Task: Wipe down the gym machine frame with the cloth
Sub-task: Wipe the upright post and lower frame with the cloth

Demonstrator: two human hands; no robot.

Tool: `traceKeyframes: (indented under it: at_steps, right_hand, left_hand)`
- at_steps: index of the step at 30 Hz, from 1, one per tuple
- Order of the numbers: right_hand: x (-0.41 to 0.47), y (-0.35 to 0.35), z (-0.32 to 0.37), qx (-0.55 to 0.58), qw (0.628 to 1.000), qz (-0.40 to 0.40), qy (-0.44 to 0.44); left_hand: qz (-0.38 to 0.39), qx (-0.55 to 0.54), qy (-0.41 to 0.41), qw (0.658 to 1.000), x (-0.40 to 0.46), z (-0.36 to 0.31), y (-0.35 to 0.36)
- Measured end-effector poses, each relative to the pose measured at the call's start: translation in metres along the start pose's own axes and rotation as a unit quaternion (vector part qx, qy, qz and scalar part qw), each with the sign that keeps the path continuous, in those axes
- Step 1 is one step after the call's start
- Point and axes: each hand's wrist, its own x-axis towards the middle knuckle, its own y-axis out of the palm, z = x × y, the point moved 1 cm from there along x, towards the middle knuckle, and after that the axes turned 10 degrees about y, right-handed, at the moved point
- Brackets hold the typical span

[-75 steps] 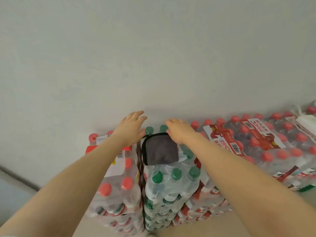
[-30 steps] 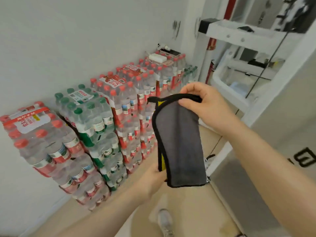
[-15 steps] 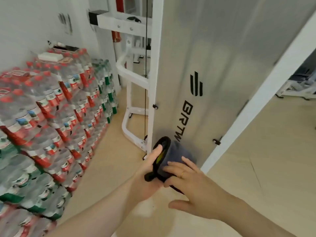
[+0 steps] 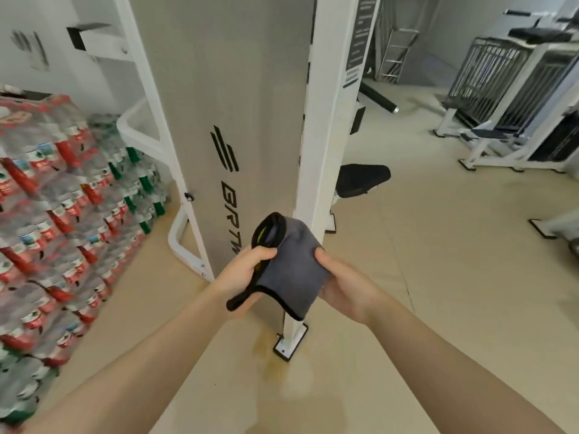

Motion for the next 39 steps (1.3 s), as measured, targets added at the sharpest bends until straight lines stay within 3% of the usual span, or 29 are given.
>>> traceKeyframes:
  at_steps: [4,8,12,17,19,24,28,34,37,39]
  right_hand:
    - [0.009,-0.02,0.006,0.051,0.994,0.091,0.012]
    - [0.025,-0.05,0.005,0.059,0.995,0.067,0.033]
    - [0.039,-0.11,0.008,0.072,0.994,-0.062,0.062]
    - [0.059,-0.191,0.024,-0.061,0.961,-0.244,0.112]
    - [0.073,-0.216,0.031,-0.11,0.95,-0.267,0.121]
    - [0.122,-0.279,0.026,-0.205,0.935,-0.217,0.192]
    - [0.175,-0.335,-0.005,-0.322,0.904,-0.135,0.248]
    - [0.271,-0.409,-0.128,-0.423,0.877,-0.095,0.205]
    - [0.326,-0.431,-0.205,-0.424,0.88,-0.084,0.197]
    - [0.362,-0.441,-0.257,-0.416,0.883,-0.08,0.201]
  left_hand:
    - [-0.069,0.048,-0.018,0.996,0.023,0.018,0.013]
    - [-0.11,0.206,-0.034,0.972,0.052,0.035,0.009]
    - [-0.147,0.293,-0.037,0.944,0.093,0.062,0.005]
    - [-0.138,0.338,-0.062,0.929,0.127,0.109,0.028]
    - [-0.154,0.317,-0.057,0.934,0.138,0.128,0.041]
    - [-0.307,0.311,-0.046,0.898,0.166,0.188,0.058]
    - [-0.381,0.319,-0.064,0.865,0.192,0.254,0.065]
    - [-0.506,0.245,-0.036,0.827,0.245,0.384,0.019]
    - [-0.566,0.22,-0.04,0.793,0.266,0.463,-0.014]
    - [-0.571,0.211,-0.056,0.791,0.277,0.517,-0.042]
